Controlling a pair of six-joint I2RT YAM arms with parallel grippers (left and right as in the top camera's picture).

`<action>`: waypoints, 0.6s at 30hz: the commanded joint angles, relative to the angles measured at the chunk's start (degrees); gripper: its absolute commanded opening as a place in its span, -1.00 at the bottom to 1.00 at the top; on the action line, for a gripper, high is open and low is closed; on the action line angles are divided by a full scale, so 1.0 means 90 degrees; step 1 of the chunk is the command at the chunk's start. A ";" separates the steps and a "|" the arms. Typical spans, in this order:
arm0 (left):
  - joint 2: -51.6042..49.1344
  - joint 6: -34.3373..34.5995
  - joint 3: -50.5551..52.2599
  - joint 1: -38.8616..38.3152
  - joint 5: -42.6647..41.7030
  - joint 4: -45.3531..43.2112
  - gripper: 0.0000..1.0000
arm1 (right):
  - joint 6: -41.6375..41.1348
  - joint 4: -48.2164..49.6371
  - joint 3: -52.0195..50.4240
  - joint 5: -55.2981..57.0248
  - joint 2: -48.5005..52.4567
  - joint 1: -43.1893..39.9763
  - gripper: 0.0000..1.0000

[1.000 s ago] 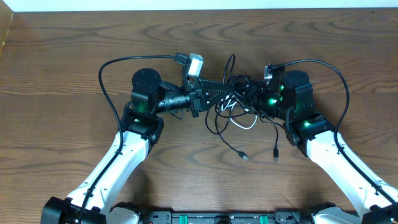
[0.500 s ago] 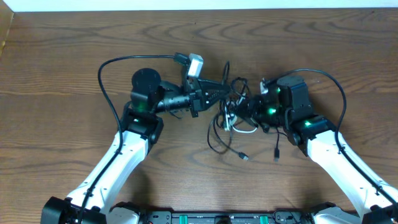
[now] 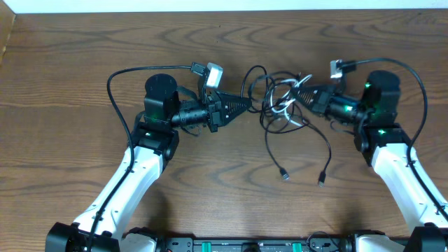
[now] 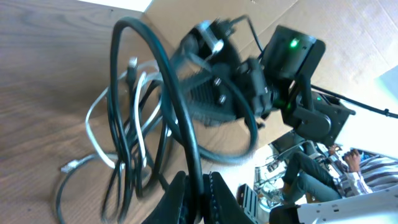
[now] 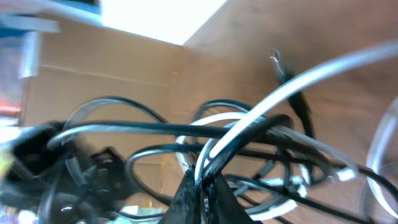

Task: Untangle cables

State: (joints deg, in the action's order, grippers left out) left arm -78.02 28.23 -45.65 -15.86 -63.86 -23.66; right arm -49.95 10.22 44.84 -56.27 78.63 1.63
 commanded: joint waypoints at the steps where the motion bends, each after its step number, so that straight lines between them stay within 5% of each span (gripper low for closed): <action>1: 0.0107 -0.0231 -0.0078 -0.0015 -0.0148 0.0010 -0.85 | -0.0617 0.0498 0.0022 -0.0882 0.0024 -0.0053 -0.98; 7: 0.0102 -0.0233 -0.0078 -0.0027 -0.0119 0.0036 -0.85 | -0.1836 0.1355 0.0022 -0.1464 0.0024 0.0005 -0.98; 18: 0.0100 -0.0233 -0.0075 -0.0027 -0.0121 0.0163 -0.85 | -0.2212 0.2518 0.0022 -0.1071 0.0027 0.0070 -0.88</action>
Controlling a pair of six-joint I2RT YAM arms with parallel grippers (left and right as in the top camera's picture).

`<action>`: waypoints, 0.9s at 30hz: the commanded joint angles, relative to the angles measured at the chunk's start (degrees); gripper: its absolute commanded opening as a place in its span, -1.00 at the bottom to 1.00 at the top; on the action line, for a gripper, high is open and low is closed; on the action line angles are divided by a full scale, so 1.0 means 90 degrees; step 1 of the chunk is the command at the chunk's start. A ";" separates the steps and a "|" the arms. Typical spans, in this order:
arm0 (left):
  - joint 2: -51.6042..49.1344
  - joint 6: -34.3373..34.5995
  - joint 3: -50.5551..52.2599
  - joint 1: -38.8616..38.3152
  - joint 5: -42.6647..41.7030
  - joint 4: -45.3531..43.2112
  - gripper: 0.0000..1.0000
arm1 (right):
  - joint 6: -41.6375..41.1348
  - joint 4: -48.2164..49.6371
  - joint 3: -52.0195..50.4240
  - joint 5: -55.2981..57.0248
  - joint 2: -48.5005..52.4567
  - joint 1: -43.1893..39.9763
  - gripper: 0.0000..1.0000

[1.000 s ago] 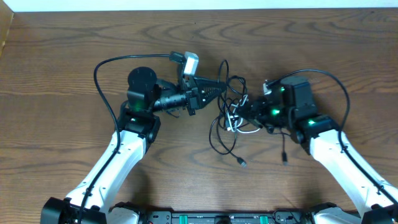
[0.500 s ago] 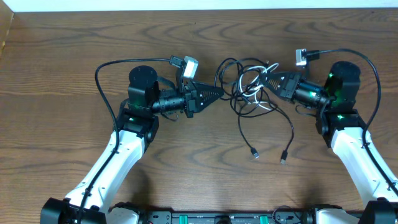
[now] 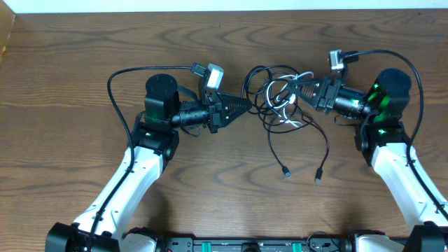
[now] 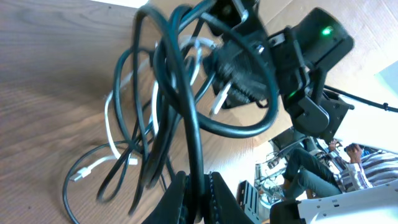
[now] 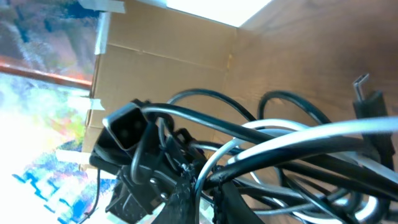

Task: Untangle cables

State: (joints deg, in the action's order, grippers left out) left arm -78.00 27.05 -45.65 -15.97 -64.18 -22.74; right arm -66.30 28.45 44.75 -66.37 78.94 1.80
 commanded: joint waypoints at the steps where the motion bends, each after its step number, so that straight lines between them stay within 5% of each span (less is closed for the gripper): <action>1: 0.0097 -0.0104 -0.0075 -0.0015 -0.0083 0.0114 -0.85 | -0.0396 0.0699 0.0032 0.0090 -0.0007 0.0049 -0.88; 4: 0.0095 -0.0148 -0.0075 -0.0015 -0.0085 0.0274 -0.85 | -0.0340 0.1416 0.0032 0.0325 -0.0007 0.0049 -0.77; 9: 0.0095 -0.0148 -0.0075 -0.0015 -0.0090 0.0357 -0.86 | 0.1542 0.1396 0.0032 0.0848 -0.0007 -0.0039 -0.74; 17: 0.0104 -0.0141 -0.0078 0.0046 -0.0879 -0.0840 -0.86 | 0.3820 -0.1848 0.0032 0.3041 -0.0007 -0.0498 -0.74; 22: 0.0107 0.0019 -0.0078 0.0223 -0.0940 -0.1496 -0.85 | 0.4211 -0.3327 0.0032 0.4835 -0.0007 -0.0624 -0.66; 27: 0.0107 0.0024 -0.0078 0.0304 -0.0918 -0.1530 -0.85 | 0.4206 -0.3784 0.0032 0.5187 -0.0007 -0.0619 -0.52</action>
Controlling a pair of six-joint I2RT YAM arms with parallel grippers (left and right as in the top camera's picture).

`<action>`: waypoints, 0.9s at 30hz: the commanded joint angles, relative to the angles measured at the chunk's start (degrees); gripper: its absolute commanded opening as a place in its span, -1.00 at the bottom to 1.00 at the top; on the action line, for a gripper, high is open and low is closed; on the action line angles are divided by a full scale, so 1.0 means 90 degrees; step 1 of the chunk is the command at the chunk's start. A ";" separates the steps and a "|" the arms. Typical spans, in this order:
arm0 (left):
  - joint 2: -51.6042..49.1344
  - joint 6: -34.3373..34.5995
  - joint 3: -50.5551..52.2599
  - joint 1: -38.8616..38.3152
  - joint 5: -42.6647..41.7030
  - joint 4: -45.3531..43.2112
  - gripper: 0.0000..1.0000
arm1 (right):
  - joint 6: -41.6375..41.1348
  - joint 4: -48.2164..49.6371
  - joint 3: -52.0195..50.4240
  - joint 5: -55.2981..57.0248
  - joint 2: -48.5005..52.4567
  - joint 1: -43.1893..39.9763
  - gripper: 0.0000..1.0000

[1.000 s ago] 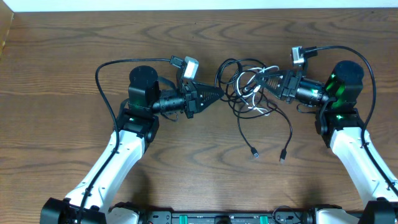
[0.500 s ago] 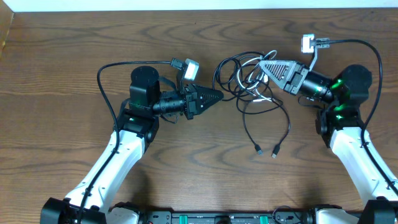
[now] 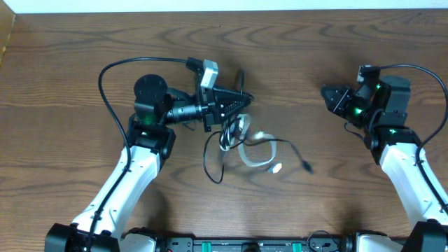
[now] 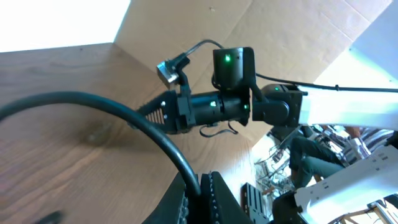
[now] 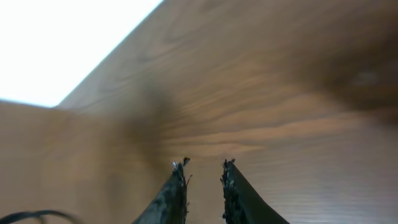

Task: Untangle cables

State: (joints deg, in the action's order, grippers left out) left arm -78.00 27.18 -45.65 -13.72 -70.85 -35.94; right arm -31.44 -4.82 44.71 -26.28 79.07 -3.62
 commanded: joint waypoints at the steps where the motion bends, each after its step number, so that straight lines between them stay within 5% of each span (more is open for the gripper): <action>1: 0.0107 0.0010 -0.0078 0.0053 -0.0177 -0.0063 -0.85 | 0.0333 -0.0148 0.0036 0.0663 -0.0022 -0.0007 -0.46; 3: 0.0107 0.0012 -0.0078 0.0044 -0.0175 -0.0063 -0.85 | 0.0330 -0.0219 0.0036 0.0134 -0.0022 -0.0005 -0.31; 5: 0.0107 0.0221 -0.0078 0.0046 0.0019 -0.0063 -0.85 | 0.0335 -0.0257 0.0036 -0.0668 -0.0022 0.0017 -0.37; 12: 0.0107 0.3245 -0.0078 0.0046 0.2934 -0.0063 -0.85 | 0.0308 -0.0831 0.0032 -0.2215 -0.0022 0.0595 -0.19; 18: 0.0107 0.5447 -0.0078 0.0044 0.4201 -0.0041 -0.85 | -0.0437 -0.0928 0.0032 -0.2334 -0.0022 0.1260 -0.03; 22: 0.0104 0.6608 -0.0078 -0.0002 0.5047 -0.0015 -0.85 | -0.0551 -0.0928 0.0032 -0.2081 -0.0022 0.1979 -0.10; 27: 0.0104 0.7344 -0.0078 -0.0219 0.5615 -0.0010 -0.85 | -0.1574 -0.0928 0.0032 -0.1535 -0.0022 0.2606 -0.11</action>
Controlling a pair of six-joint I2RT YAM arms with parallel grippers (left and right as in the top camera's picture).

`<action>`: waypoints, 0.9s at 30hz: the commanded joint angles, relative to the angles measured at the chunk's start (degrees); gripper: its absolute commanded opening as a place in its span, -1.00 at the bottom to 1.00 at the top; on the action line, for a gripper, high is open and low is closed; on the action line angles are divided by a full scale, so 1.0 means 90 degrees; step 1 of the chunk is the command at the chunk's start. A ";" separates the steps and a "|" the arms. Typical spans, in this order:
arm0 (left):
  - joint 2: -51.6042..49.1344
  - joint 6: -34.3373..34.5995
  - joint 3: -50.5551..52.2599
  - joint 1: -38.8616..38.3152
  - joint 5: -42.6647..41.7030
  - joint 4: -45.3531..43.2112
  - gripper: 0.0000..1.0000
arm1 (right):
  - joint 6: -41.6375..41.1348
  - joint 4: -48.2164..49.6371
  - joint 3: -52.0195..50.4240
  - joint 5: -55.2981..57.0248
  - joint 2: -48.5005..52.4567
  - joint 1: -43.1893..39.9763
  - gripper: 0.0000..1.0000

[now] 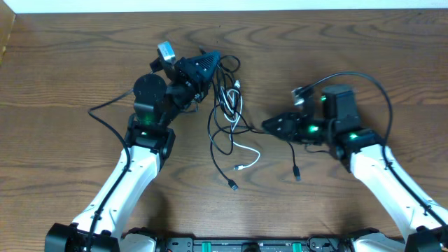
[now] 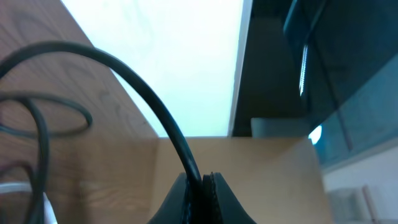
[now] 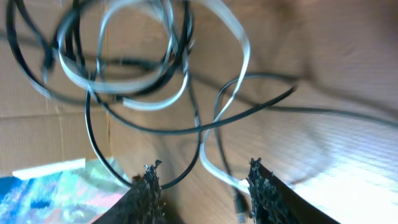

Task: Untangle cables

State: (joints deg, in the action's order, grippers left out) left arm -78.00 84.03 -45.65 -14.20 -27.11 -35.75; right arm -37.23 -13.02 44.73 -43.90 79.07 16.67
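The tangle of black and white cables (image 1: pixel 228 105) hangs and spreads over the table's middle. My left gripper (image 1: pixel 210 60) is tilted up at the far side, shut on a thick black cable (image 2: pixel 124 68) that arcs out of its jaws (image 2: pixel 200 181). A white cable (image 1: pixel 246 157) and a black plug end (image 1: pixel 232 185) trail toward the front. My right gripper (image 1: pixel 269 124) points left at the tangle's right edge. In the right wrist view it (image 3: pixel 205 177) is wide open, with a white loop (image 3: pixel 168 81) and thin black strands ahead and nothing between the fingers.
A separate black cable end (image 1: pixel 296 173) lies on the wooden table (image 1: pixel 70 84) in front of my right gripper. Each arm's own camera lead loops beside it. Cardboard shows beyond the table in the wrist views.
My left gripper has moved toward the far side and tilted up, still holding the black cable. My right gripper has come from the far right to the tangle's edge and stands wide open.
Both grippers were first shut on the tangle, stretched between them. Then the right arm sat a little further right, still holding. After that the right gripper was empty at the far right and the tangle hung from the left one. Now the cables spread looser.
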 commanded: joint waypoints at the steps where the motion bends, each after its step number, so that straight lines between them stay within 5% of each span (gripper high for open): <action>1: 0.0104 0.1122 -0.0078 -0.0214 0.0838 -0.0032 -0.85 | -0.1350 -0.0017 0.0029 0.0600 -0.0022 0.0454 -0.09; 7: 0.0104 0.2538 -0.0078 -0.0444 0.1098 0.0568 -0.85 | -0.3934 0.0005 0.0029 0.1464 -0.0022 0.0865 -0.07; 12: 0.0104 0.2698 -0.0078 -0.0476 0.1090 0.0731 -0.85 | -0.4986 0.0170 0.0027 0.2072 -0.0022 0.1083 -0.07; 27: 0.0107 0.2698 -0.0078 -0.0646 0.1069 0.0726 -0.85 | -0.5712 0.1209 0.0027 0.2385 0.0532 0.1746 -0.17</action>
State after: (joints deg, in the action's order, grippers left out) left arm -78.00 107.83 -45.65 -19.27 -17.65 -28.75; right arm -86.02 -3.03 44.73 -23.92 81.10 31.66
